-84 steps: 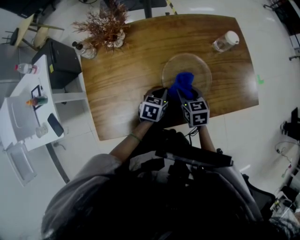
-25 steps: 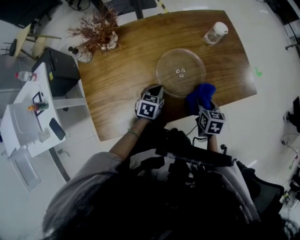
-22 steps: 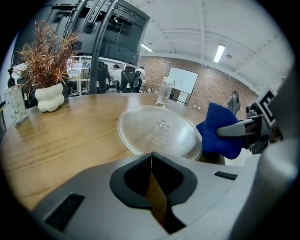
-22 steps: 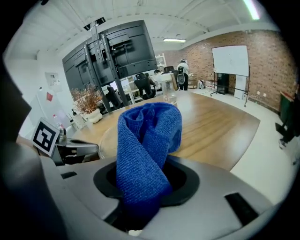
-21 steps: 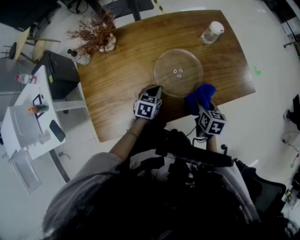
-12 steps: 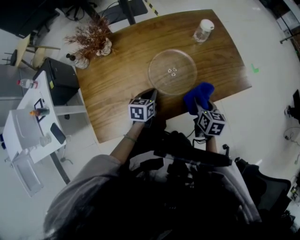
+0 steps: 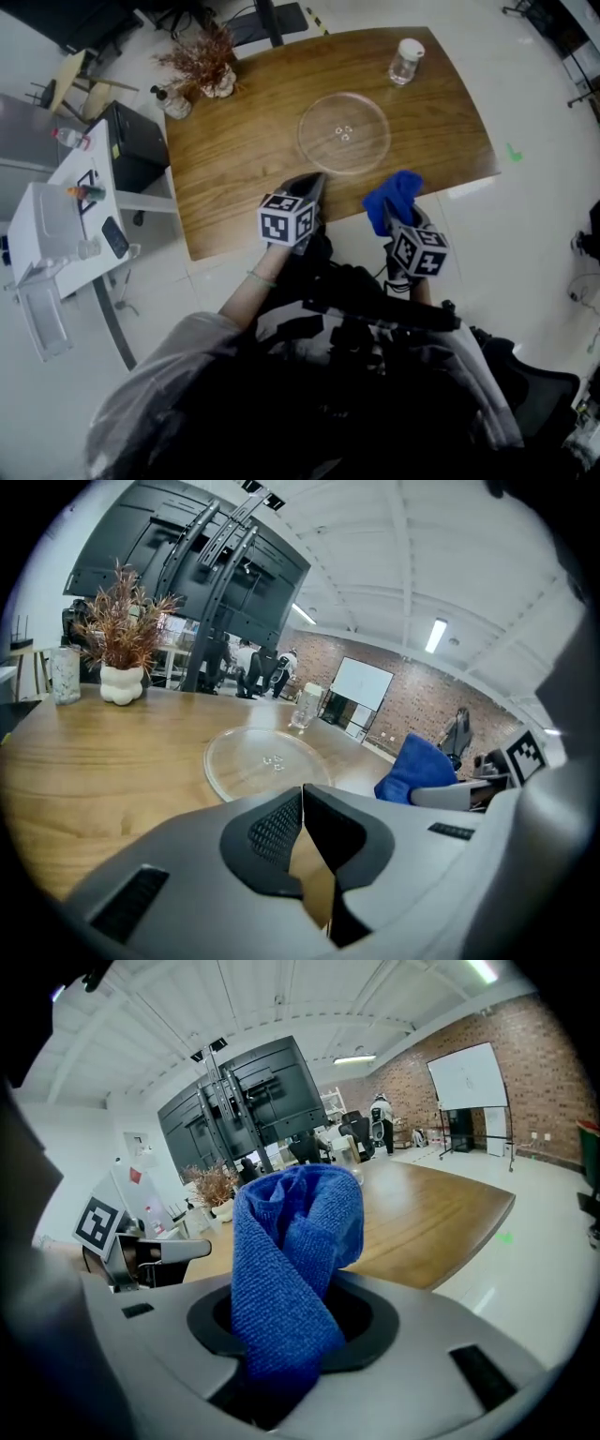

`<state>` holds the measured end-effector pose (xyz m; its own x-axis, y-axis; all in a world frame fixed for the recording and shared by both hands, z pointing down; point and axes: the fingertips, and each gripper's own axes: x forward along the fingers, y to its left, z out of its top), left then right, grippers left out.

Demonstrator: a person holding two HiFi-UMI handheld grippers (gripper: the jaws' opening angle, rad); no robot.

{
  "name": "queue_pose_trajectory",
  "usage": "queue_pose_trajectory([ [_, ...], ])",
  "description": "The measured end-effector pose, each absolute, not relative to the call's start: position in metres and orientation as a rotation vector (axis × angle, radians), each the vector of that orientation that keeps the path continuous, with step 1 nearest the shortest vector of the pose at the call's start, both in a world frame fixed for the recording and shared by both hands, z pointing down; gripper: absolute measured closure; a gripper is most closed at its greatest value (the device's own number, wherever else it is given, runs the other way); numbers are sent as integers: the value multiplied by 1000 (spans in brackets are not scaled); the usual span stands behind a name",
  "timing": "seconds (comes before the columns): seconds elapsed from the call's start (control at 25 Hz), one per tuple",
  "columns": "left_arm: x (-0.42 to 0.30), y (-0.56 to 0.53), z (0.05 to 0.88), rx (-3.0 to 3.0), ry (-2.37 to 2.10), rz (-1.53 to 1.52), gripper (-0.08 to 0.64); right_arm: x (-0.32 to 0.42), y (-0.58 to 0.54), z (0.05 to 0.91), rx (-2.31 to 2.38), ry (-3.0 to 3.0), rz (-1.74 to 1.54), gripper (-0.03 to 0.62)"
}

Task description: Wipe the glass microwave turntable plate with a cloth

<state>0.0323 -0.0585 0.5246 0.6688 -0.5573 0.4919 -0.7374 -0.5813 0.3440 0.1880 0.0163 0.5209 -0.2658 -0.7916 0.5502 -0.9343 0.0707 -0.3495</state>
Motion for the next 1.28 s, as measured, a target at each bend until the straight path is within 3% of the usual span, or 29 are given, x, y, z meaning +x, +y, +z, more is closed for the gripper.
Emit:
queue_pose_trajectory([
  [0.6,27,30,521,2296,-1118,381,557,193,89,513,1624,-2280,932,433],
  [1.28,44,44,508,2374,-1069,417,557,203,107,493,1680,-2347,907,434],
])
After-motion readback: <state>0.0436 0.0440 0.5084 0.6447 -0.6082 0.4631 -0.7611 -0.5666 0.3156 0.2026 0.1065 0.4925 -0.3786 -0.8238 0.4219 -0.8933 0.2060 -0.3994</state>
